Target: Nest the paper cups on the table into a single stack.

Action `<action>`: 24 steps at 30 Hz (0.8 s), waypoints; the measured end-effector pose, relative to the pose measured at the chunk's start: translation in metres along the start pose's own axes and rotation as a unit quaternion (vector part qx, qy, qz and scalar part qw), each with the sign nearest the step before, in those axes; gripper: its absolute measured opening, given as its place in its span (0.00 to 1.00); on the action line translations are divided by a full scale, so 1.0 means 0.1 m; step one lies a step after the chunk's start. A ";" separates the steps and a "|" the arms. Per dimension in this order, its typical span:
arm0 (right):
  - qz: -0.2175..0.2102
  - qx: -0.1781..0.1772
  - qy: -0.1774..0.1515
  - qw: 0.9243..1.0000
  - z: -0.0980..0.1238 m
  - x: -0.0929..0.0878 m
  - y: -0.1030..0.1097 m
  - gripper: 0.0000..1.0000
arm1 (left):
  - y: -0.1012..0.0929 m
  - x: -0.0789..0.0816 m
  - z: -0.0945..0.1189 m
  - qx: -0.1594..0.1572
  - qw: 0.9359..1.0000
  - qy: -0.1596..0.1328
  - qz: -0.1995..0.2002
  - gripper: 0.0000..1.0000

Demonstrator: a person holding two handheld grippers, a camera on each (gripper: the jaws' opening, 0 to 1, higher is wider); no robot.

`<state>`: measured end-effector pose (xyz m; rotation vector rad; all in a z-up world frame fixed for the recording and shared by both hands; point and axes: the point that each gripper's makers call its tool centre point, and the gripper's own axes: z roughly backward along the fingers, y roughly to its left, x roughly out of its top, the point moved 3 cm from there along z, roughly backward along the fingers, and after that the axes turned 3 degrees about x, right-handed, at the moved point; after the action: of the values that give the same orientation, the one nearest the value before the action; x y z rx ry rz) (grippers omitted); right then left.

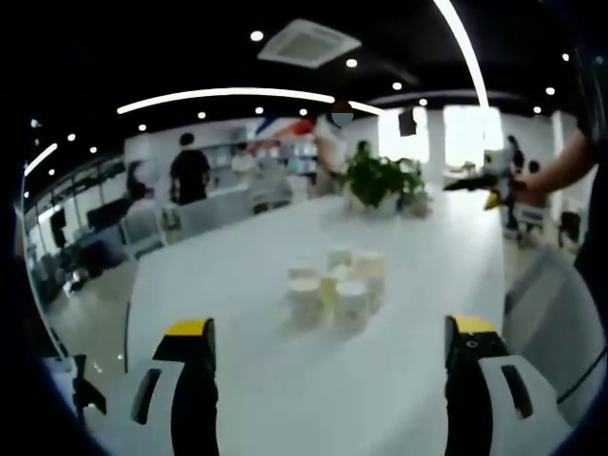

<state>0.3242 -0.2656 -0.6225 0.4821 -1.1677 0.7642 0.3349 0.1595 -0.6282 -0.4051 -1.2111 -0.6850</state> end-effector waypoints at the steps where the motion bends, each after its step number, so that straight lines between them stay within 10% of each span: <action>1: 0.000 0.001 -0.001 1.000 0.00 0.01 0.00 1.00 | 0.01 0.00 0.00 0.001 1.000 0.000 0.000 1.00; 24: 0.008 0.011 0.000 1.000 -0.28 0.12 -0.08 1.00 | -0.08 -0.05 0.00 -0.004 1.000 0.006 0.000 1.00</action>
<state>0.3501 -0.2481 -0.6198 0.4918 -1.1659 0.7914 0.3282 0.1548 -0.6336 -0.4066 -1.1982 -0.6919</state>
